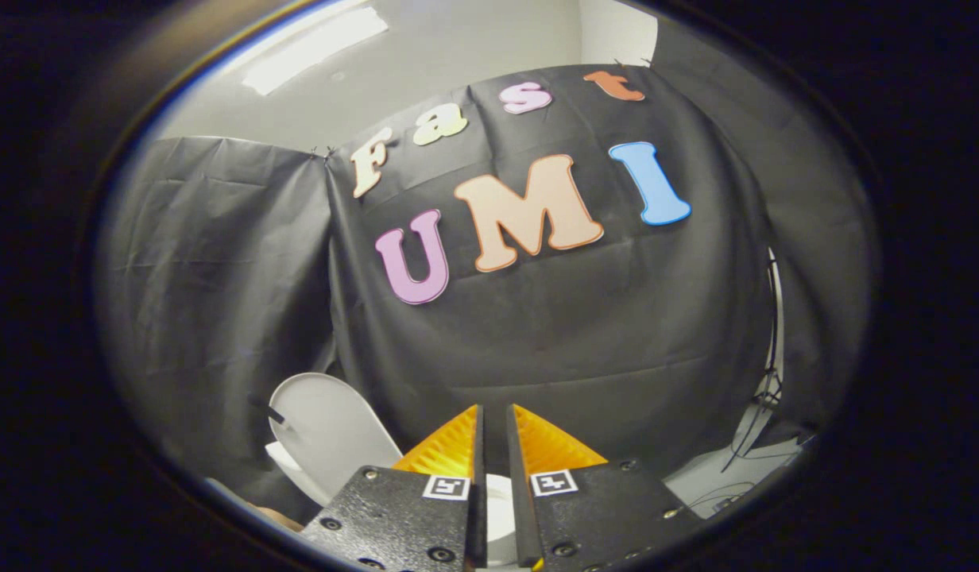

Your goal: Open the toilet lid.

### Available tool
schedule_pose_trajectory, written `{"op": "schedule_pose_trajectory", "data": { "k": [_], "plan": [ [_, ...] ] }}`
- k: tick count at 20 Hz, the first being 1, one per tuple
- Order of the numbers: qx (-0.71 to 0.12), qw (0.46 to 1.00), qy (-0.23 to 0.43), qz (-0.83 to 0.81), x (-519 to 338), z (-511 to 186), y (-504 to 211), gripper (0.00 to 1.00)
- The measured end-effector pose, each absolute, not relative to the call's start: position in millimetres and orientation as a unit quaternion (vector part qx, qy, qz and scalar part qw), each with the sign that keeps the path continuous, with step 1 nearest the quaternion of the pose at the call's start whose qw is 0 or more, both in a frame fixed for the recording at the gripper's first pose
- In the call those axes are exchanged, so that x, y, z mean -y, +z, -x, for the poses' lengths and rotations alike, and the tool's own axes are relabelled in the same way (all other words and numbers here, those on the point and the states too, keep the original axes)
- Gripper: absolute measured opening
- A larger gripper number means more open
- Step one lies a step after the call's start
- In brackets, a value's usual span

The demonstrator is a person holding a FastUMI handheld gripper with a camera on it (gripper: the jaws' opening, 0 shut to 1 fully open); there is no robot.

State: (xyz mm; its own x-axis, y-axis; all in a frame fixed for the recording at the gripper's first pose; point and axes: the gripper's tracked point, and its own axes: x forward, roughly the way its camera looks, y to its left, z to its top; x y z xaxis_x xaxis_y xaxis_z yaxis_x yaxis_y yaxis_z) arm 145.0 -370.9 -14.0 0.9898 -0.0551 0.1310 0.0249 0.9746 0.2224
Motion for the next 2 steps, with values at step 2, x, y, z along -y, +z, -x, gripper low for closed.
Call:
{"op": "schedule_pose_trajectory", "data": {
  "k": [2],
  "plan": [
    [0.063, 0.992, -0.032, -0.103, 379.1, -141.5, -17.6, 0.14]
  ]
}}
